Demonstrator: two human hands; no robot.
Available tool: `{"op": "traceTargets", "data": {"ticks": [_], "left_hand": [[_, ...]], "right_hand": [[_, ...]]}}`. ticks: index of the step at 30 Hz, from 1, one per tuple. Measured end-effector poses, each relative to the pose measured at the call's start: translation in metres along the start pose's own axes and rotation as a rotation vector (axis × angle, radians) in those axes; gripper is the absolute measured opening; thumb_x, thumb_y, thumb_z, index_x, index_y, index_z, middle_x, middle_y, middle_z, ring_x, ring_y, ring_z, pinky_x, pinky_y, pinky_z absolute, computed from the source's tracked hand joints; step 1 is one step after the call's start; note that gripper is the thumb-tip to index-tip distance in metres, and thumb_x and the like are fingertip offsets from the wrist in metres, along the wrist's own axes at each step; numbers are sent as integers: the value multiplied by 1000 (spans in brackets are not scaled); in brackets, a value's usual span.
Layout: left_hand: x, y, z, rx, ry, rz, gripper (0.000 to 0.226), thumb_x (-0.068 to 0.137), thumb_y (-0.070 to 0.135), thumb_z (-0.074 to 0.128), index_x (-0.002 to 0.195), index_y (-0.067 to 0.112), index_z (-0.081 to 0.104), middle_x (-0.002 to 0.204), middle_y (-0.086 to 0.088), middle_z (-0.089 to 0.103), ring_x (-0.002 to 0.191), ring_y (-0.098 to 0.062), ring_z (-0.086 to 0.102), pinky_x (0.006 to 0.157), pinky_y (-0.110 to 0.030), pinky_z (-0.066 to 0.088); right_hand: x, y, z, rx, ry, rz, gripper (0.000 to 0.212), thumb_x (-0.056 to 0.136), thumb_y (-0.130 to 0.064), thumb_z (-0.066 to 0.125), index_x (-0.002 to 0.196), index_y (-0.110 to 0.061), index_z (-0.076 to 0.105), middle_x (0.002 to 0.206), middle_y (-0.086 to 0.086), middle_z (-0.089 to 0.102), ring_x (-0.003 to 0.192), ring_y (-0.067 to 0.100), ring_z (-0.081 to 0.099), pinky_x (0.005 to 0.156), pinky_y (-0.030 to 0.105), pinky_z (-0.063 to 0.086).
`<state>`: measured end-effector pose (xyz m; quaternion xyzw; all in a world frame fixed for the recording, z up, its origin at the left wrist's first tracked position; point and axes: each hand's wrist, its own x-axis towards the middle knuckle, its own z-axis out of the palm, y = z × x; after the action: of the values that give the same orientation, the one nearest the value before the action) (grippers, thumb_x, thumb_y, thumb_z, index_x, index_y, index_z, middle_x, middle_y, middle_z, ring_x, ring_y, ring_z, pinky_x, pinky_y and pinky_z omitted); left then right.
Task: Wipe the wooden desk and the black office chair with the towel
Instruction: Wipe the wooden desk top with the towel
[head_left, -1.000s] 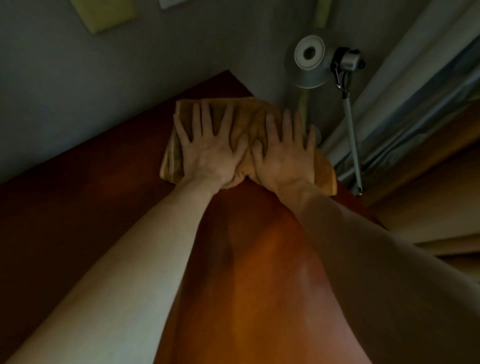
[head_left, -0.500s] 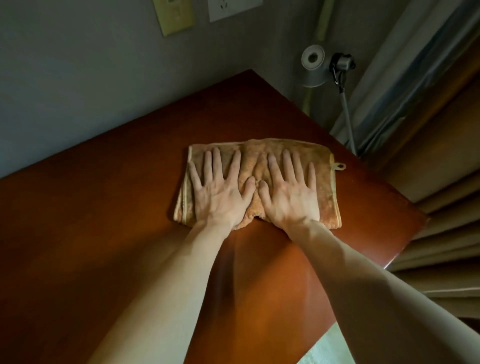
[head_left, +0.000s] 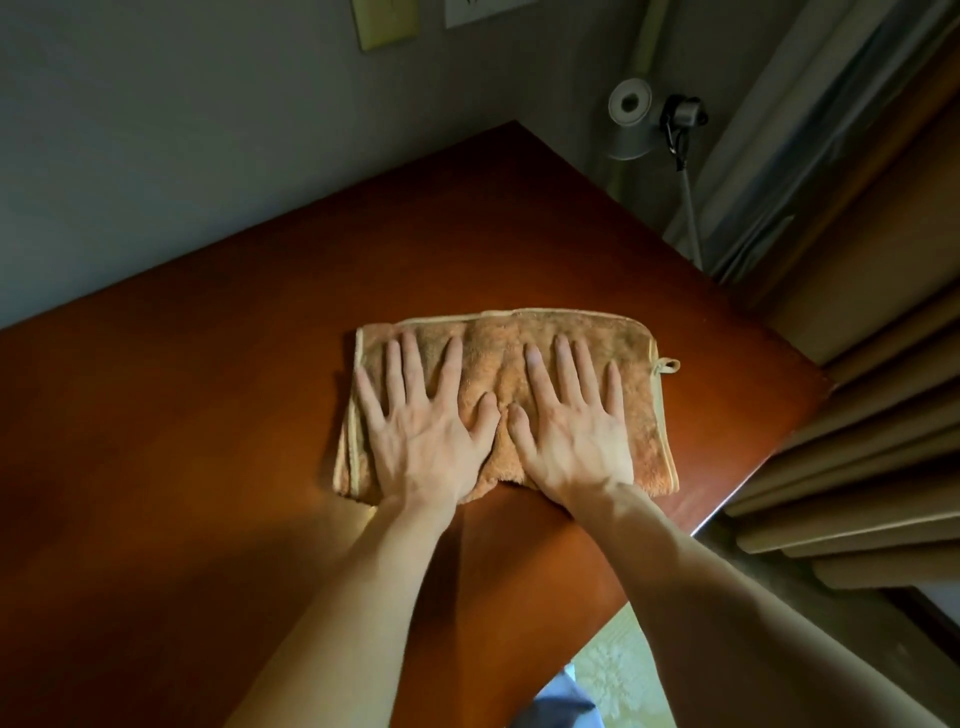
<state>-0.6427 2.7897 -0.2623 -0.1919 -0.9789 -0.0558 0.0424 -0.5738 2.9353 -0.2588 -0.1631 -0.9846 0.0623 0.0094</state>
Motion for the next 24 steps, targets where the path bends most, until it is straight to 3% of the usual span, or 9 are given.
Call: {"op": "traceTargets", "data": {"ticks": [9,24], "left_hand": [[27,0,4,-23,-76,-74,85,90,76,6,164,35,7,171,-18,2,158,-36,-2,120,-69,2],[214,-3,19,-28,-111,-97,104,73,92,9,162,38,7,171,-16,3,158,-35,-2,121,-69,1]], "right_hand": [[33,2,-1,-13,-13,18,77,97,-65,16,165,-30,10,173,8,6,160,27,-2,126,60,3],[213,25,-4,8,10,-33,78,95,-71,12,164,-33,15,172,5,12,159,24,6,126,58,5]]}}
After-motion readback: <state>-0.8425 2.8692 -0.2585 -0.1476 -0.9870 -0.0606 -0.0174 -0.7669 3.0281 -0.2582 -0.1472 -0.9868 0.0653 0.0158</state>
